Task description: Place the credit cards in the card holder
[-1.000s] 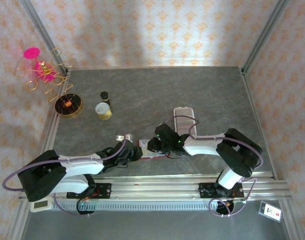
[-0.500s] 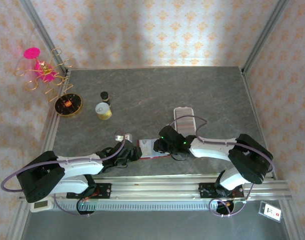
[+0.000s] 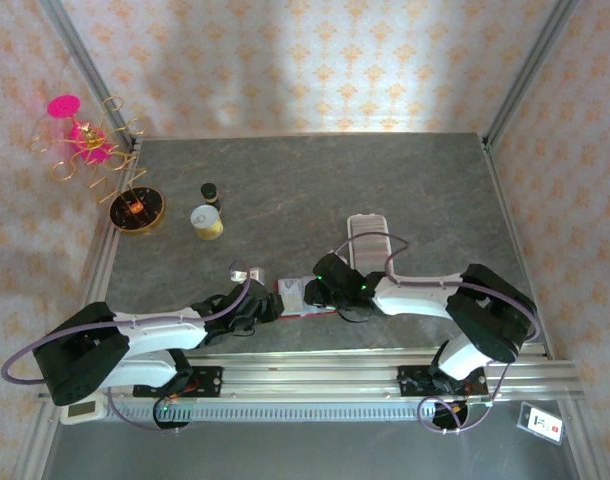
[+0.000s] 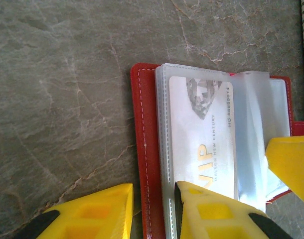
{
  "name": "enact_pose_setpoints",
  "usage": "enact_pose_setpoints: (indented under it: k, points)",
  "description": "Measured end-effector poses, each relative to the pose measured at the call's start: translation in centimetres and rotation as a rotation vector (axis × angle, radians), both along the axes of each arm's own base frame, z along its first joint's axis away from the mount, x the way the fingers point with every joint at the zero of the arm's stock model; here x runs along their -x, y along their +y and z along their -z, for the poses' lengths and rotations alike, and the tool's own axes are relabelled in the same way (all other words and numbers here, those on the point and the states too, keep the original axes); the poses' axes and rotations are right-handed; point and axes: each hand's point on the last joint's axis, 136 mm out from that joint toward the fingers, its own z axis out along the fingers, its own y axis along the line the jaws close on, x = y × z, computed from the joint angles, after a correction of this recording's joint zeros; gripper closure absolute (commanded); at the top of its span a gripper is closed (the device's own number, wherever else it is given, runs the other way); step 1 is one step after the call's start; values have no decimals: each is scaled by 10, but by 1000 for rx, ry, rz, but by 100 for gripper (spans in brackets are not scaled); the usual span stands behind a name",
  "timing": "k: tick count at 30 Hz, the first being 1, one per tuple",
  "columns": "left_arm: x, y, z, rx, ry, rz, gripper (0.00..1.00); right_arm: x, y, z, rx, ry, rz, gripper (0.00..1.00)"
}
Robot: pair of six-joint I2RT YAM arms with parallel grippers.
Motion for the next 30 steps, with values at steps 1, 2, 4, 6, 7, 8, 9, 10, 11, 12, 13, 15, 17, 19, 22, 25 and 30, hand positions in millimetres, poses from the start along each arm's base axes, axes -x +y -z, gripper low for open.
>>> enact_pose_setpoints:
  k: [1,2,4,6,7,8,9,10,11,12,13,15,17,19,22,25,30]
  points:
    - [0,0,0,0,0,0,70,0,2,0,-5,0,-1,58]
    - [0,0,0,0,0,-1,70,-1,4,-1,-9,-1,-3,58]
    - [0,0,0,0,0,0,70,-1,9,-2,-19,0,-8,58]
    - [0,0,0,0,0,-1,71,0,13,-2,-26,3,-13,58]
    - [0,0,0,0,0,-1,71,0,15,-3,-32,6,-14,58]
    - [0,0,0,1,0,-1,71,1,18,-3,-40,8,-18,58]
    - [0,0,0,1,0,-1,72,1,20,-3,-44,10,-23,58]
    - [0,0,0,1,0,-1,72,2,22,-3,-49,14,-26,58]
    - [0,0,0,1,0,-1,73,3,24,-3,-54,15,-29,58]
    - [0,0,0,1,0,-1,73,3,26,-3,-59,17,-31,59]
    - [0,0,0,0,1,-1,73,4,28,-4,-65,20,-33,59]
    - [1,1,1,0,2,-2,74,5,30,-5,-74,21,-36,59]
    - [0,1,1,3,1,-3,74,6,32,-6,-81,26,-35,60]
    - [0,0,1,5,0,-3,75,7,33,-7,-89,27,-34,60]
    - [0,0,1,10,0,-5,77,5,37,-9,-107,24,-27,61]
    - [0,0,0,14,-4,-5,78,3,41,-13,-131,18,-19,61]
    - [-1,-1,0,20,-6,-7,81,0,48,-20,-175,8,-9,61]
